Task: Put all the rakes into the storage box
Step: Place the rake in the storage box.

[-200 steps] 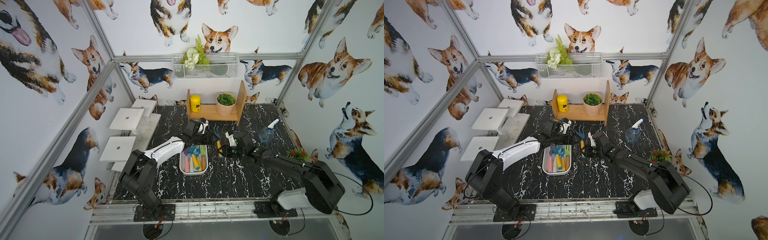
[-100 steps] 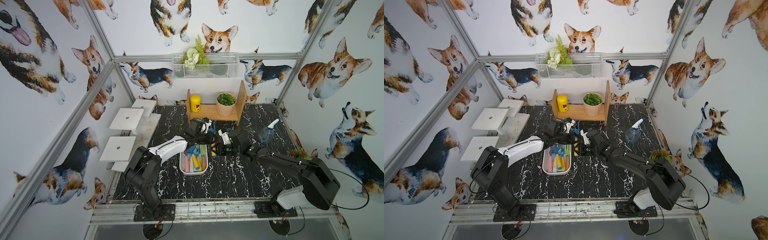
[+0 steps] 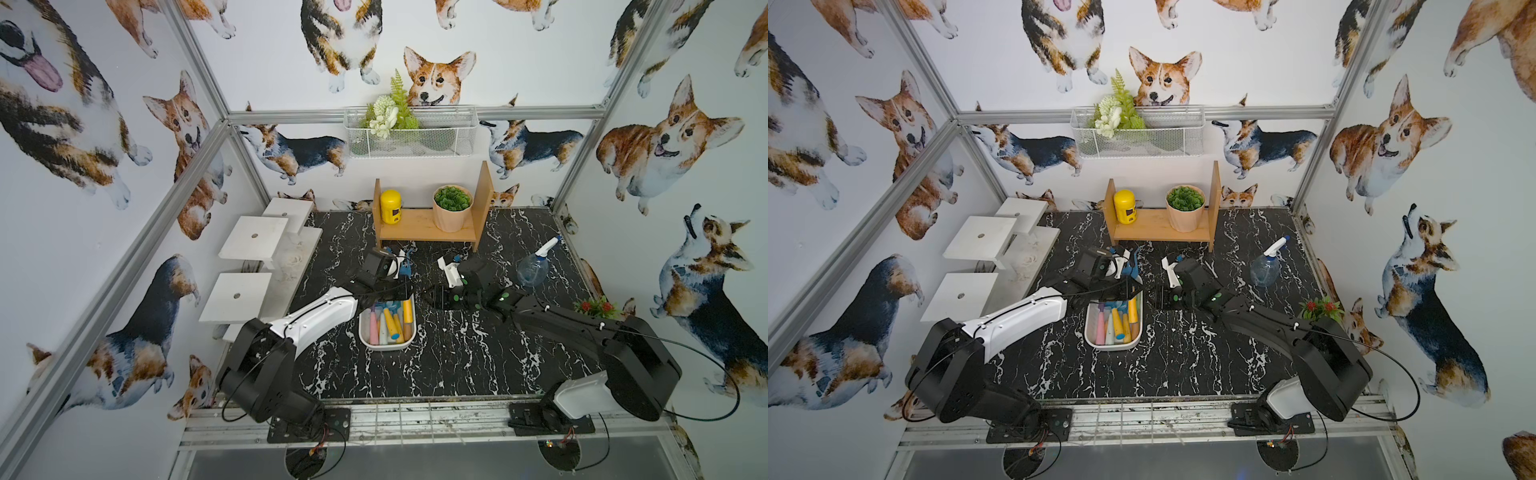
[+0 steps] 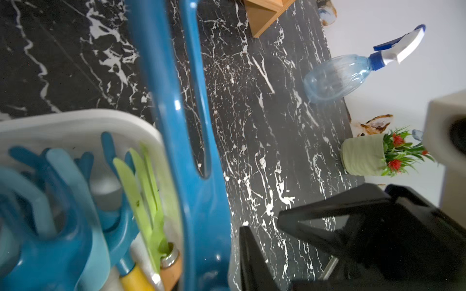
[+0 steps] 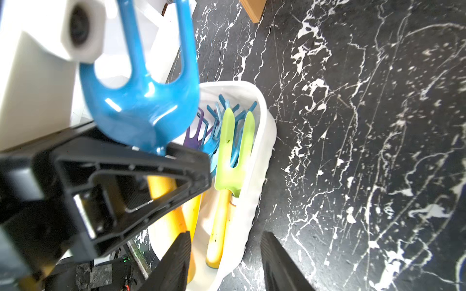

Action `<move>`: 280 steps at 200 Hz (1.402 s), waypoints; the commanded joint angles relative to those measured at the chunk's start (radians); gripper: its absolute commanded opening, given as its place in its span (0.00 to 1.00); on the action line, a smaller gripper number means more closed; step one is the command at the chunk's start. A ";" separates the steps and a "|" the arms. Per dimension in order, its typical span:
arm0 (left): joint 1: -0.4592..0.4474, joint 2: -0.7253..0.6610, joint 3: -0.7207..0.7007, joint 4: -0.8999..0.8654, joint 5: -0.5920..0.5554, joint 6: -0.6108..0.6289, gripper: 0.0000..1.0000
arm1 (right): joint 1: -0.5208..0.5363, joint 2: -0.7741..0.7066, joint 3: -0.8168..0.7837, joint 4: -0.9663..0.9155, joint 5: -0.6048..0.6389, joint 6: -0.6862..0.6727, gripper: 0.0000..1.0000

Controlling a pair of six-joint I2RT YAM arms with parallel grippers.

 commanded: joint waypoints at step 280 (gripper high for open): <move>0.009 -0.214 -0.009 -0.217 -0.493 -0.051 0.89 | -0.039 -0.055 -0.077 -0.045 0.175 0.035 0.54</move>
